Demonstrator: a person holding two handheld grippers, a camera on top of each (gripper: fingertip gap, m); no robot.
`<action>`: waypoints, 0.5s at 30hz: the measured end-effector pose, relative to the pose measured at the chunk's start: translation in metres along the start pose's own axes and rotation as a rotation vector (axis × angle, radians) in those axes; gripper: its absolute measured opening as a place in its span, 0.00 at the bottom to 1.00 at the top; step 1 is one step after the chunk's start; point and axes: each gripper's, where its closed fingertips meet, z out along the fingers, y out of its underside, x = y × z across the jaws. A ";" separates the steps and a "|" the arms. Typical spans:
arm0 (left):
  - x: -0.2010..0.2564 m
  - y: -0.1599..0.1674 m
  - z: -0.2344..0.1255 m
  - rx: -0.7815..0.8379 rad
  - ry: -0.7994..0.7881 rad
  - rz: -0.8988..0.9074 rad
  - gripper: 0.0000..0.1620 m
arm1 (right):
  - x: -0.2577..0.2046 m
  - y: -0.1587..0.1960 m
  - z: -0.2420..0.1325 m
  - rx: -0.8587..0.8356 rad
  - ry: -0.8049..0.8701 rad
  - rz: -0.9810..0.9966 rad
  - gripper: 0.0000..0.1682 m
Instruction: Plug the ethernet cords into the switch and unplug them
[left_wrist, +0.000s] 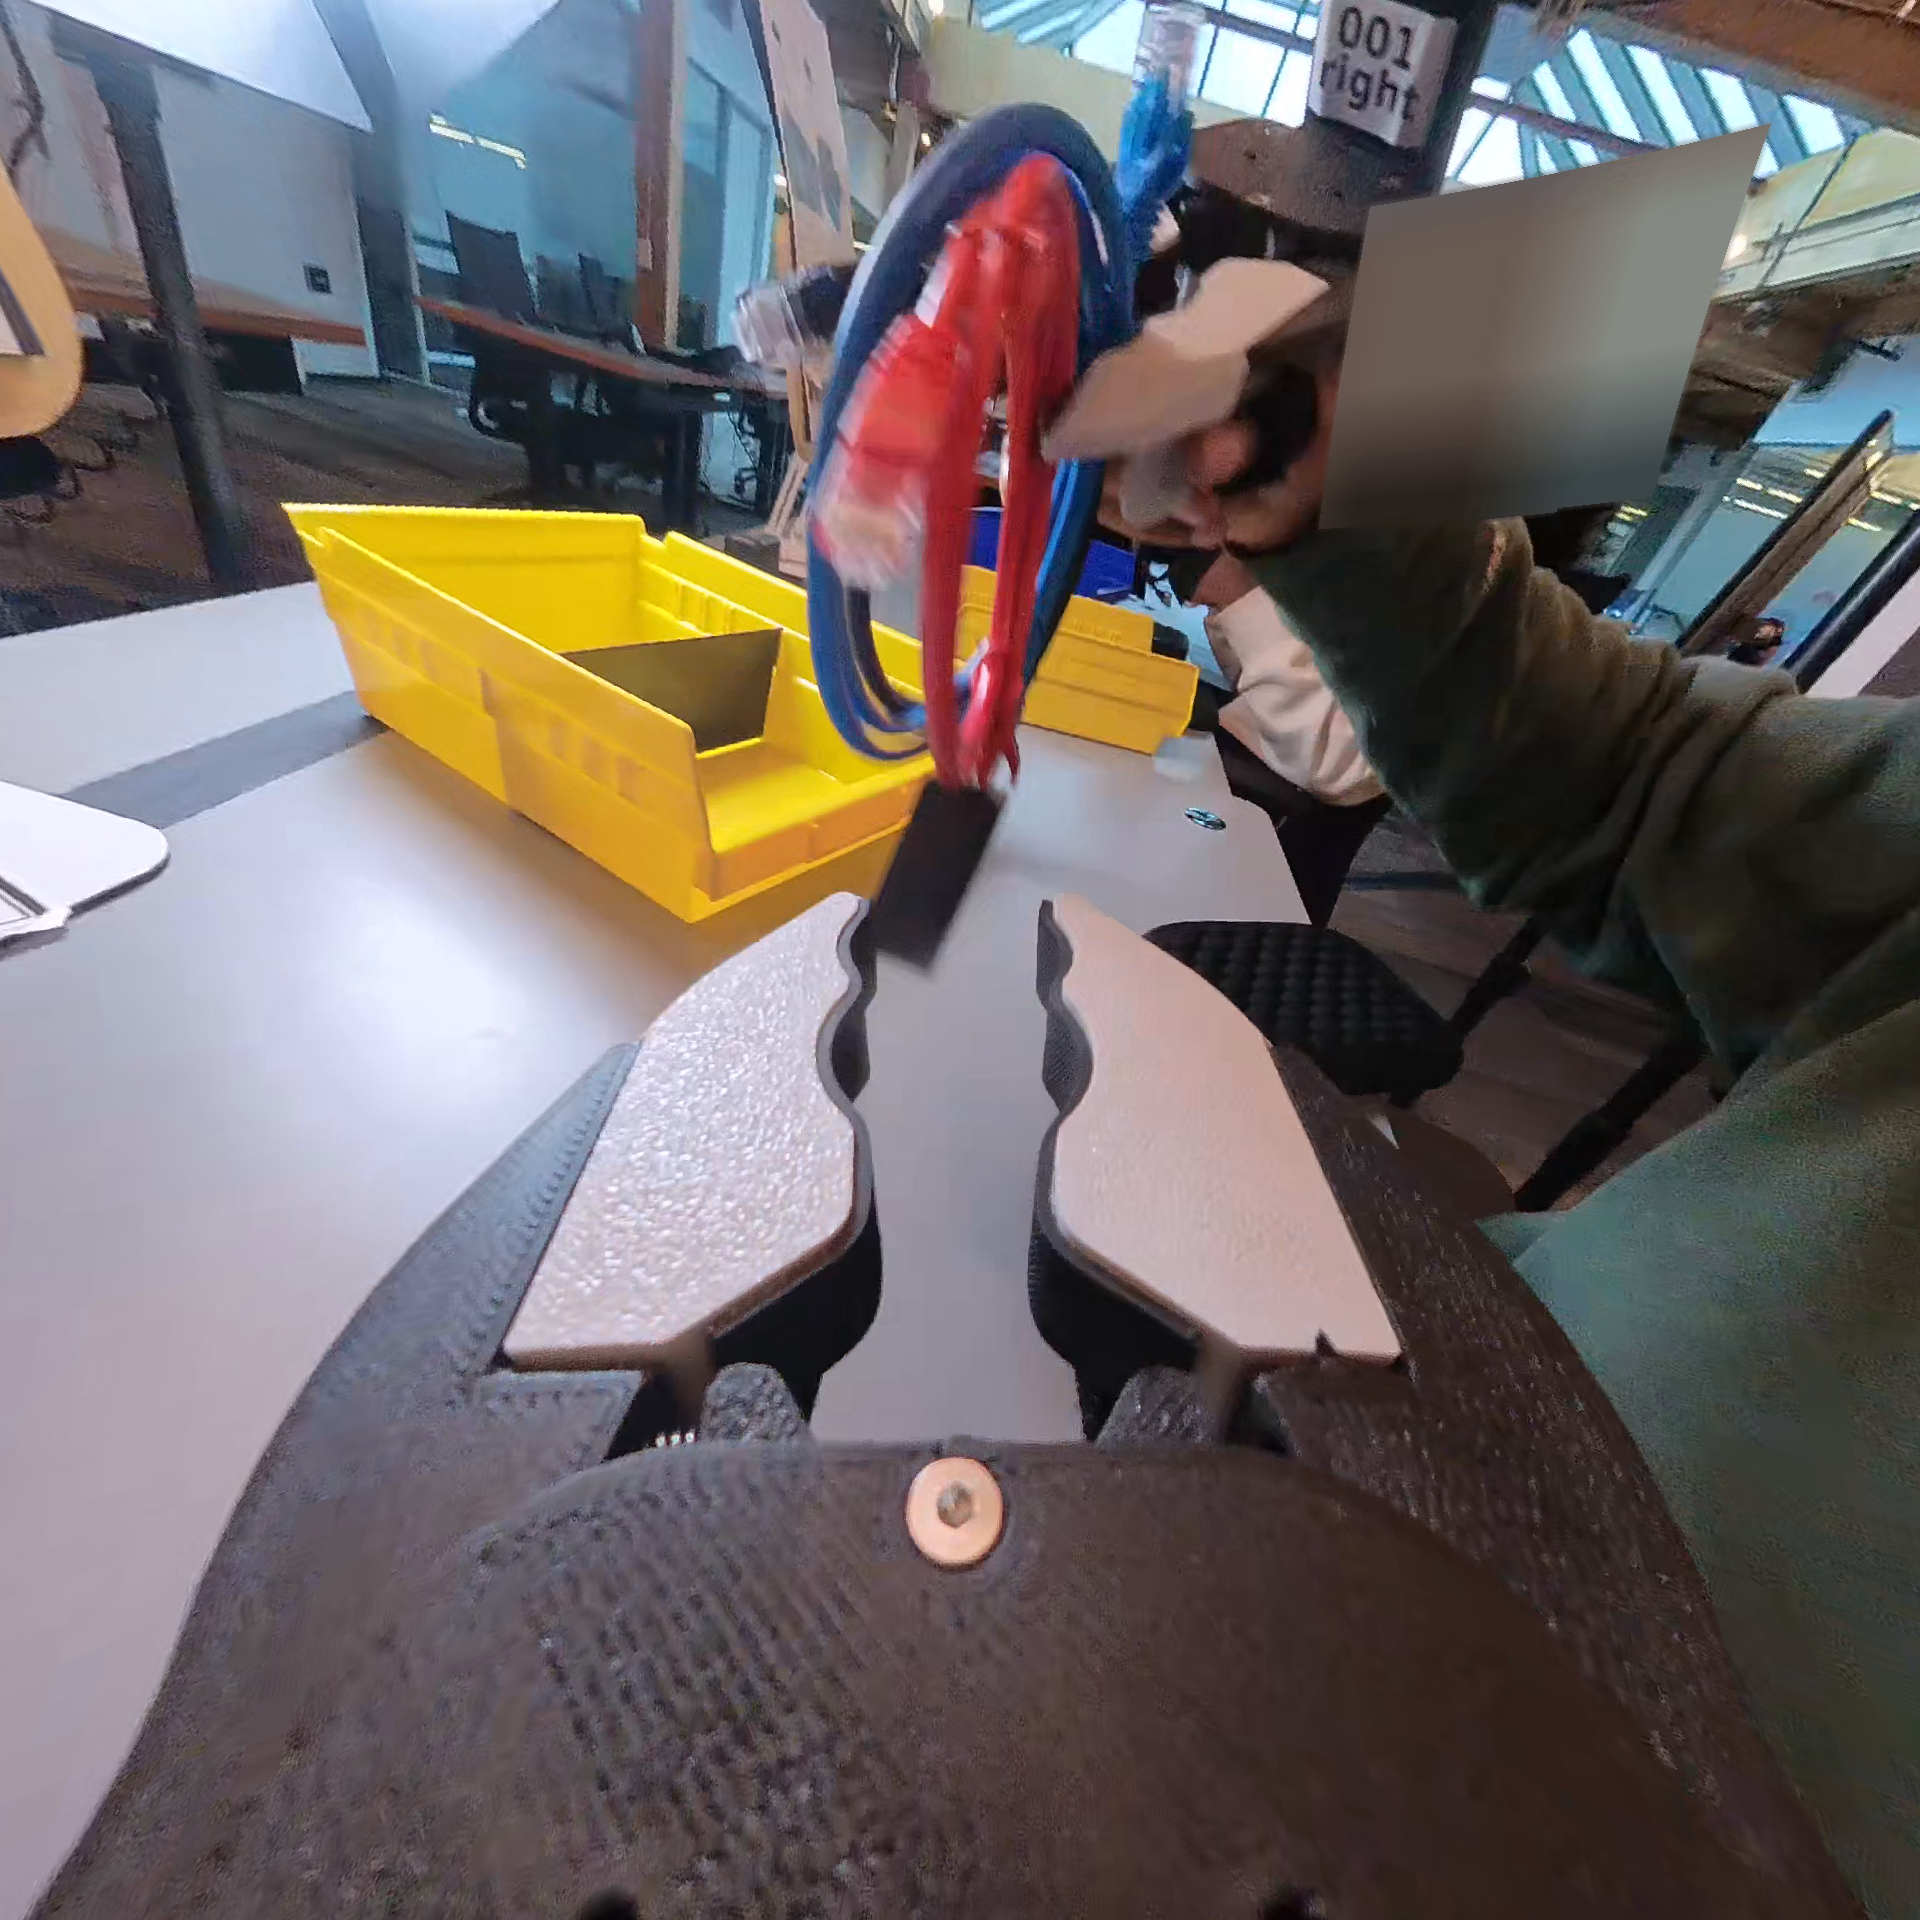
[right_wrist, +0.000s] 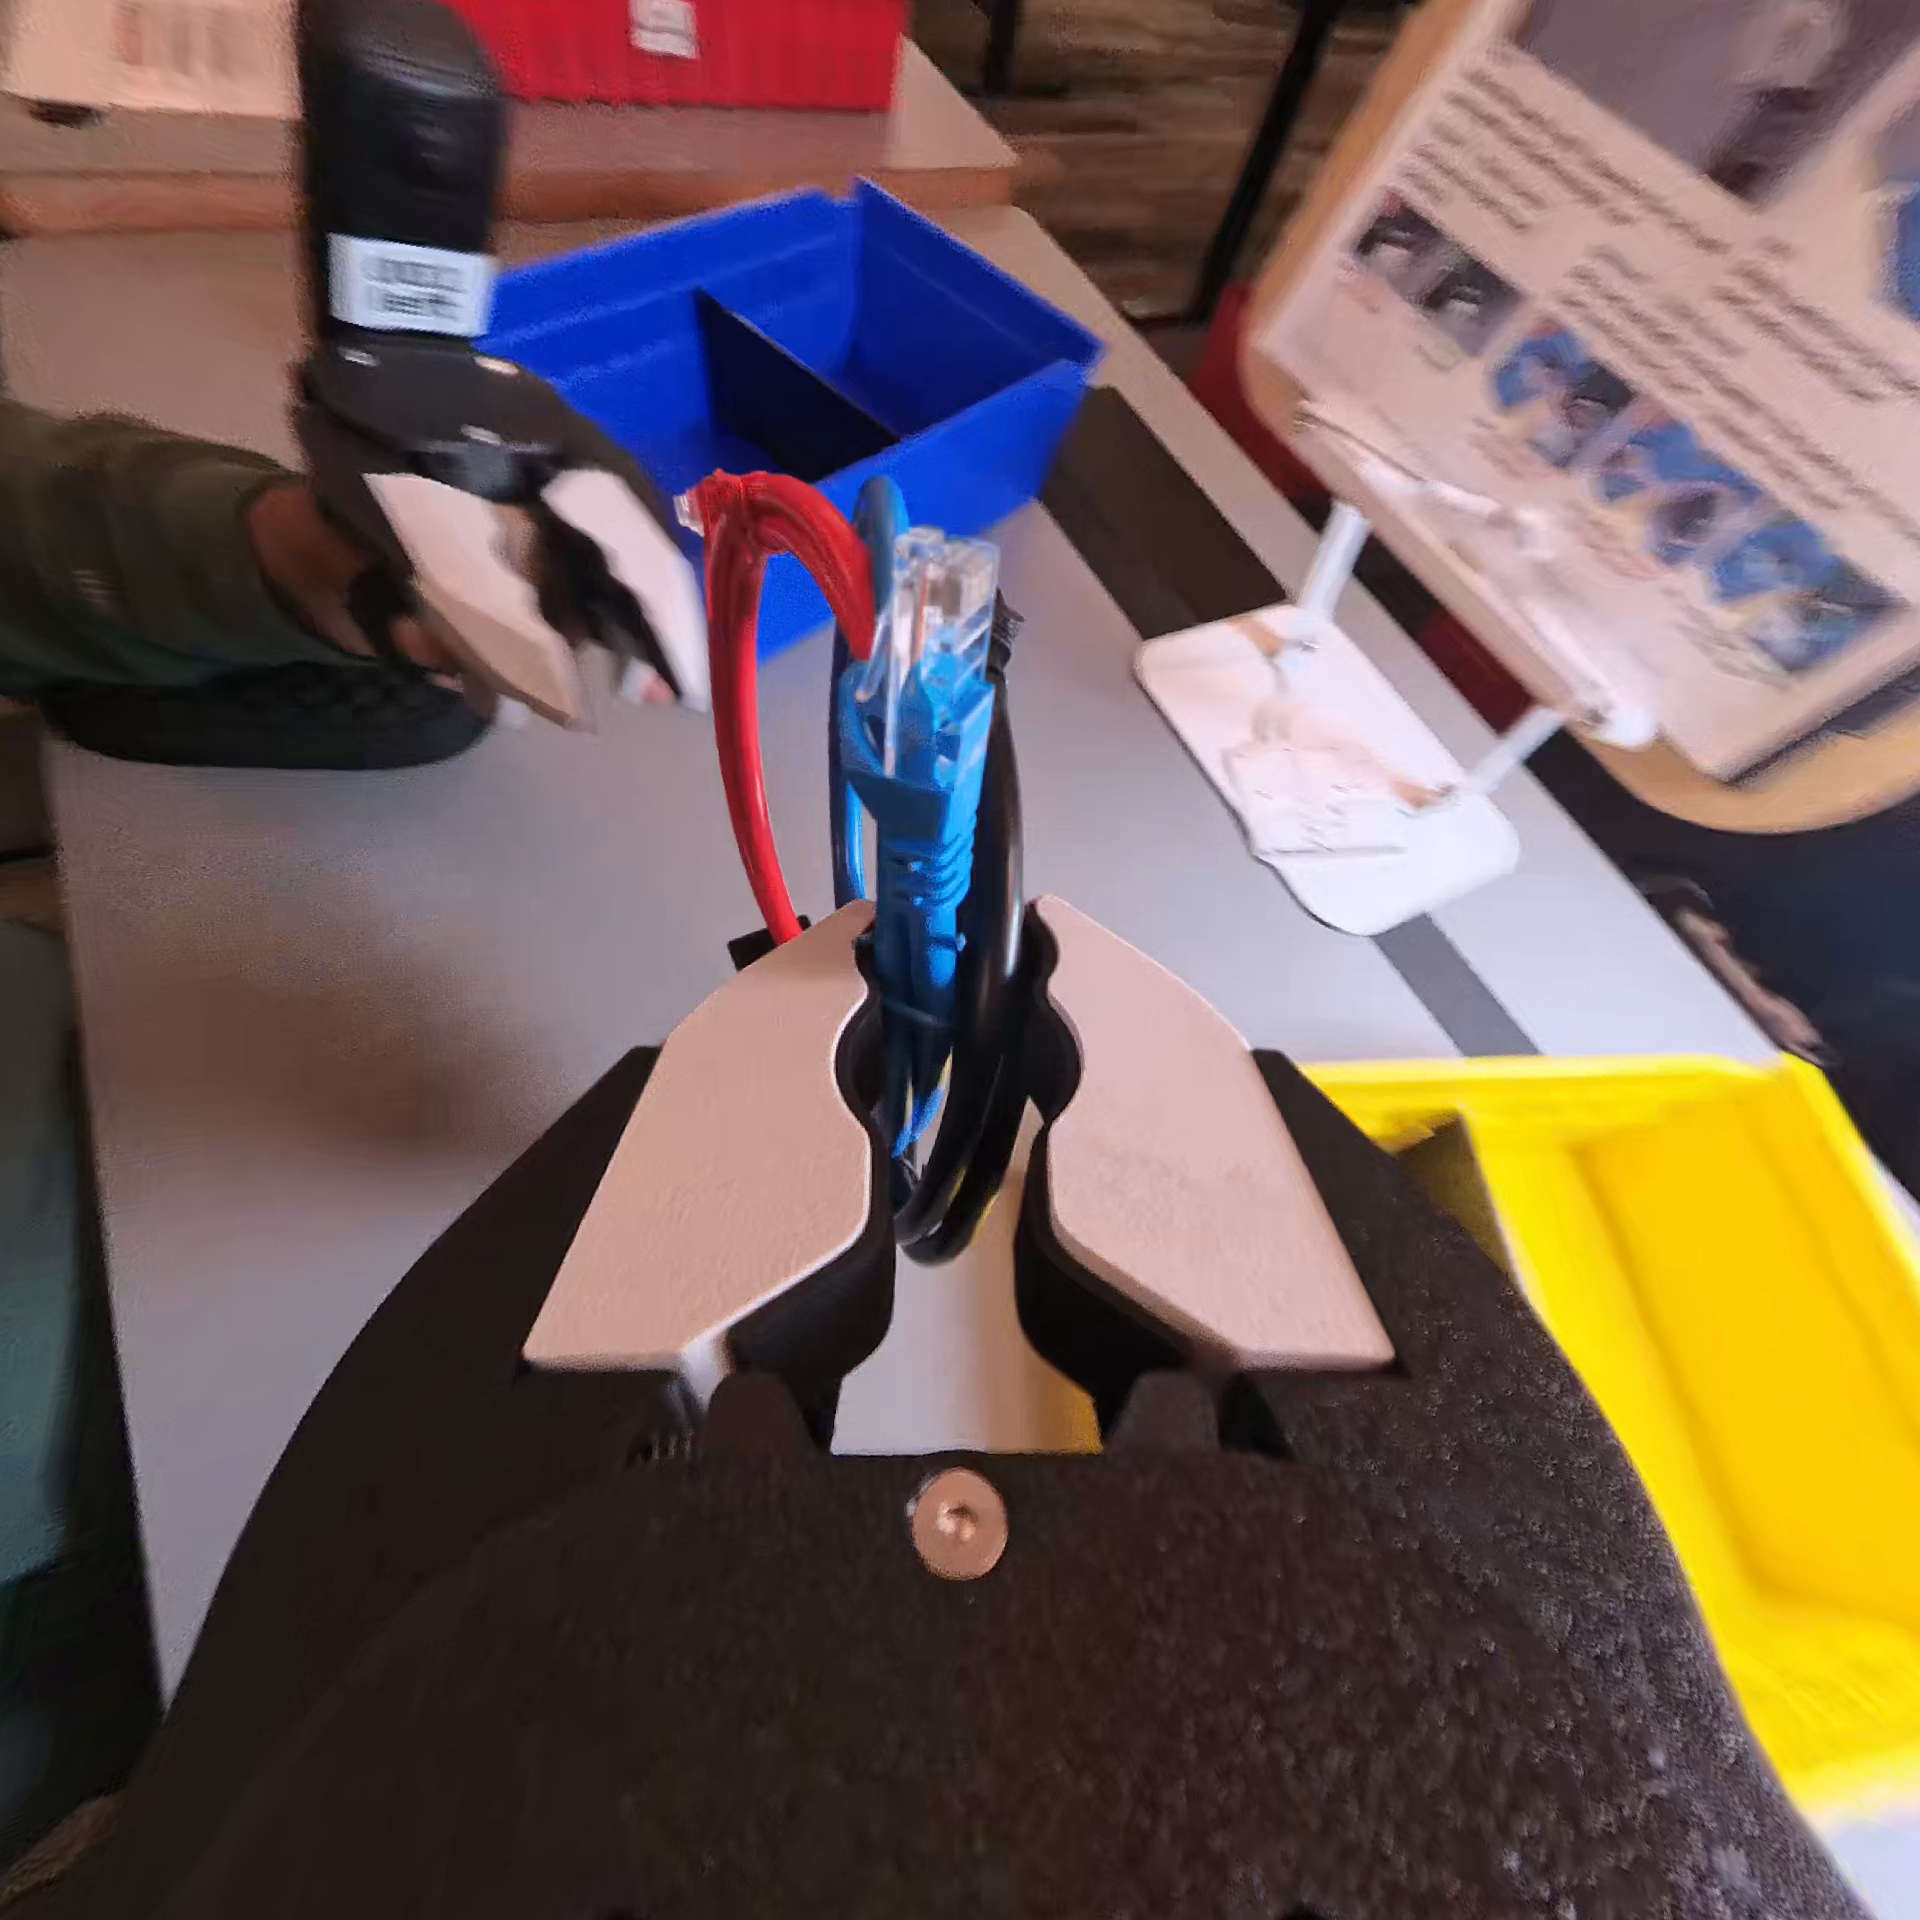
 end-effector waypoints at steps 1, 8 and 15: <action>-0.001 0.000 -0.006 0.015 0.000 -0.003 0.17 | 0.024 0.001 -0.014 -0.025 0.060 0.004 0.13; -0.020 0.016 -0.026 0.047 -0.005 -0.111 0.15 | 0.214 0.041 -0.100 -0.224 0.465 0.014 0.14; -0.020 0.031 -0.021 -0.001 0.030 -0.133 0.15 | 0.298 0.099 -0.054 -0.234 0.400 0.217 0.14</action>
